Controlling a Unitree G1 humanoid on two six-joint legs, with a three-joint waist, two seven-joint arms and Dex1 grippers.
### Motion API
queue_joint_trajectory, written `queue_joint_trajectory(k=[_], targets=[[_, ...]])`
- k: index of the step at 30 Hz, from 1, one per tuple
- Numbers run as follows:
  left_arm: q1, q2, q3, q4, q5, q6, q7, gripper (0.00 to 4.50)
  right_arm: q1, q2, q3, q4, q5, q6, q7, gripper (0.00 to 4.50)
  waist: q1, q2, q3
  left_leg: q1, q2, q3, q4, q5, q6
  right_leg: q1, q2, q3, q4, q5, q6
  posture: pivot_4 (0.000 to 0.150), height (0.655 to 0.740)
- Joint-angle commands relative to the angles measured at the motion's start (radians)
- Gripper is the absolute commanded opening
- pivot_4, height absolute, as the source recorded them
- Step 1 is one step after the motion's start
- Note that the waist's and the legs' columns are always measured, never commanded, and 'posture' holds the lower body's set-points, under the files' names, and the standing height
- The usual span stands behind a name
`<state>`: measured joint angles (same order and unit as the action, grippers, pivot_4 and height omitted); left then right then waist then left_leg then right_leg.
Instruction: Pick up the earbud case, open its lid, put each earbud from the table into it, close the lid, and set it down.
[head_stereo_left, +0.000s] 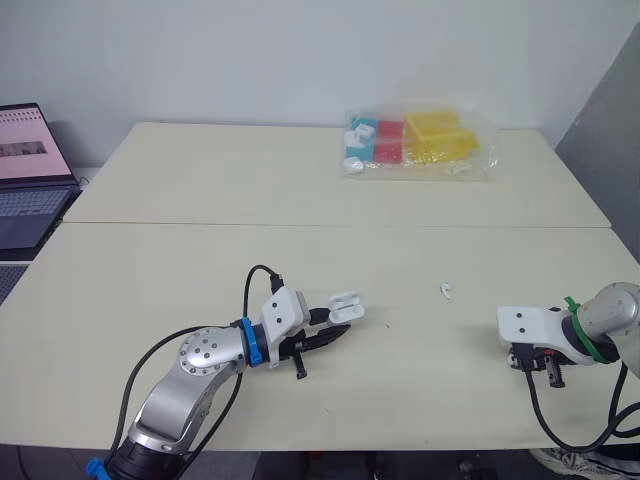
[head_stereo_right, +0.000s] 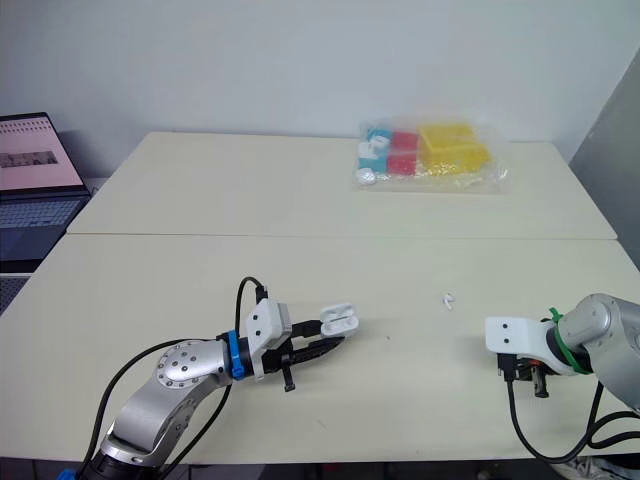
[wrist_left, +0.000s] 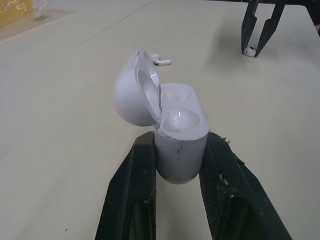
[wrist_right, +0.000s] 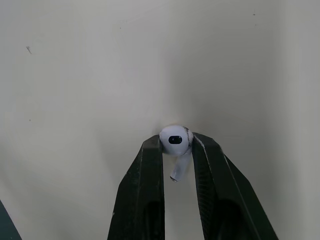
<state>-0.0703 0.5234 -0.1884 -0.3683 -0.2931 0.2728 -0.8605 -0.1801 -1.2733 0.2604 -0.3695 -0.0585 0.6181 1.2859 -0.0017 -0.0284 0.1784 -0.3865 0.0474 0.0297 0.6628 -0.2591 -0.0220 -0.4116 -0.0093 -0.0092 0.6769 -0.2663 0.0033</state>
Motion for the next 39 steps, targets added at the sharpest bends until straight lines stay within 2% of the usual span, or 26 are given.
queue_joint_trajectory(k=[1,7,10,13,15,18,21,24,29,39], targets=[[-0.007,-0.003,0.007,-0.016,-0.005,-0.024,0.0,0.79,0.007,-0.011,-0.019,-0.02,0.014,-0.003,0.015,0.43,0.0,0.0,0.0,0.0,0.0,0.0,0.0,0.0,0.0,0.0,0.0,0.0,0.0,0.0,0.0,0.15,0.74],[-0.029,-0.012,0.013,0.012,-0.009,-0.034,-0.001,0.79,0.053,-0.049,-0.199,-0.076,0.125,-0.007,0.039,0.43,0.0,0.0,0.0,0.0,0.0,0.0,0.0,0.0,0.0,0.0,0.0,0.0,0.0,0.0,0.0,0.15,0.74],[-0.045,-0.019,0.023,0.027,-0.029,-0.031,-0.007,0.79,0.036,0.002,-0.342,-0.165,0.28,0.073,0.053,0.43,0.0,0.0,0.0,0.0,0.0,0.0,0.0,0.0,0.0,0.0,0.0,0.0,0.0,0.0,0.0,0.15,0.74],[-0.057,-0.025,0.028,0.033,-0.045,-0.032,-0.016,0.79,0.009,0.05,-0.41,-0.229,0.389,0.148,0.03,0.43,0.0,0.0,0.0,0.001,0.0,-0.001,0.0,0.0,0.0,0.001,0.001,0.0,0.0,0.0,0.0,0.15,0.74],[-0.079,-0.038,0.036,0.049,-0.064,-0.029,-0.016,0.79,-0.053,0.129,-0.43,-0.27,0.48,0.219,-0.032,0.43,0.0,-0.001,0.001,0.001,0.001,-0.001,0.0,0.0,0.0,0.001,0.001,-0.001,0.0,0.0,0.0,0.15,0.74],[-0.123,-0.073,0.051,0.057,-0.087,-0.011,0.012,0.79,-0.176,0.391,-0.468,-0.319,0.656,0.311,-0.23,0.43,-0.002,-0.003,0.002,0.001,0.001,-0.001,0.001,0.0,0.0,0.002,0.001,0.0,0.001,0.0,0.0,0.15,0.74],[-0.166,-0.116,0.069,0.047,-0.118,0.033,0.056,0.79,-0.209,0.645,-0.468,-0.331,0.694,0.265,-0.427,0.43,-0.001,-0.003,0.001,0.001,0.0,-0.002,0.001,0.0,0.0,0.002,0.002,0.0,0.002,0.001,0.001,0.15,0.74],[-0.19,-0.142,0.08,0.035,-0.15,0.08,0.086,0.79,-0.213,0.777,-0.413,-0.343,0.659,0.209,-0.551,0.43,0.001,-0.003,0.001,0.0,0.0,-0.002,0.0,0.0,0.0,0.002,0.001,0.0,0.001,0.001,0.001,0.15,0.74],[-0.222,-0.148,0.091,0.025,-0.176,0.127,0.103,0.79,-0.182,0.893,-0.312,-0.33,0.588,0.09,-0.665,0.43,0.0,-0.003,0.001,-0.002,0.0,-0.002,0.0,0.0,0.0,0.001,0.0,0.0,0.0,0.0,0.001,0.15,0.74],[-0.26,-0.14,0.11,0.013,-0.214,0.182,0.109,0.79,-0.134,0.934,-0.158,-0.213,0.397,-0.201,-0.701,0.43,-0.001,-0.003,0.001,0.0,0.0,-0.002,0.0,0.0,0.0,0.001,0.001,0.0,0.001,0.0,0.001,0.15,0.74]])
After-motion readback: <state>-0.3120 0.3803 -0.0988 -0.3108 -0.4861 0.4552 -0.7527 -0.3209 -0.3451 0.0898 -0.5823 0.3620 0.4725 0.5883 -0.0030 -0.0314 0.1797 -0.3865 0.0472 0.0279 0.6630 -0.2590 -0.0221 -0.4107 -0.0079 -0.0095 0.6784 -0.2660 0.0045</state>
